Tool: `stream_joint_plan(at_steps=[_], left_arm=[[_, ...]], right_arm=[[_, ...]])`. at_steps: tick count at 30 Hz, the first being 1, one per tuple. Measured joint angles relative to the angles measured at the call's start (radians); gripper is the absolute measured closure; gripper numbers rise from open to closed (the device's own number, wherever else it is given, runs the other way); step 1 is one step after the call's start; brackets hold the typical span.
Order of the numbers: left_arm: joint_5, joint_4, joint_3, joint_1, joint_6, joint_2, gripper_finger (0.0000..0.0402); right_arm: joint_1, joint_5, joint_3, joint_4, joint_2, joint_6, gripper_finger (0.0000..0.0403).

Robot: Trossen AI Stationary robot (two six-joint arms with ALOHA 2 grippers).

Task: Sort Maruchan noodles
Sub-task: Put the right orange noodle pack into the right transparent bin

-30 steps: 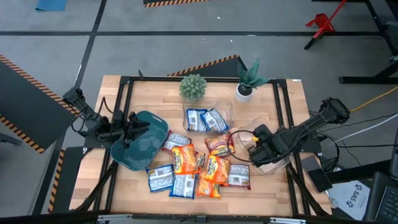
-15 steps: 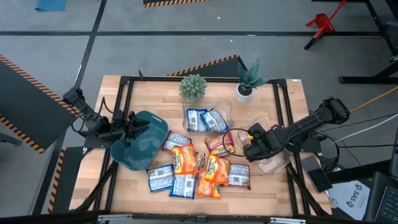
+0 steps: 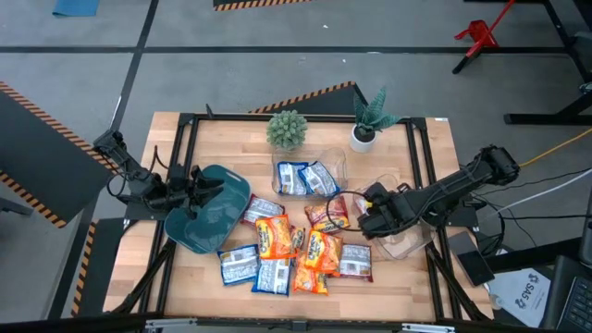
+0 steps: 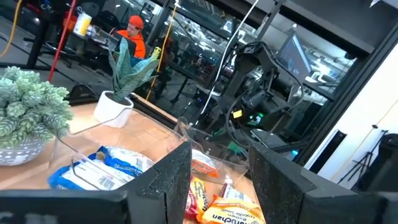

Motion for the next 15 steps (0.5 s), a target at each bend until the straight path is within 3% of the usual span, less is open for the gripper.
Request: stream_joint_plan(at_steps=[5, 8, 11, 15], left_arm=[[0.106, 0.018, 0.000, 0.000, -0.078, 0.000, 0.0247], [0.236, 0.048, 0.000, 0.000, -0.138, 0.001, 0.0247], [0.407, 0.180, 0.000, 0.000, -0.144, 0.032, 0.0247], [0.544, 0.303, 0.069, 0.000, -0.081, 0.138, 0.0247]], right_arm=[[0.000, 0.013, 0.148, 0.122, 0.000, -0.134, 0.0216], [0.001, 0.015, 0.228, 0.277, 0.000, -0.277, 0.0215], [0.001, -0.016, 0.256, 0.462, 0.002, -0.445, 0.0215], [0.001, -0.055, 0.255, 0.562, 0.026, -0.518, 0.0215]])
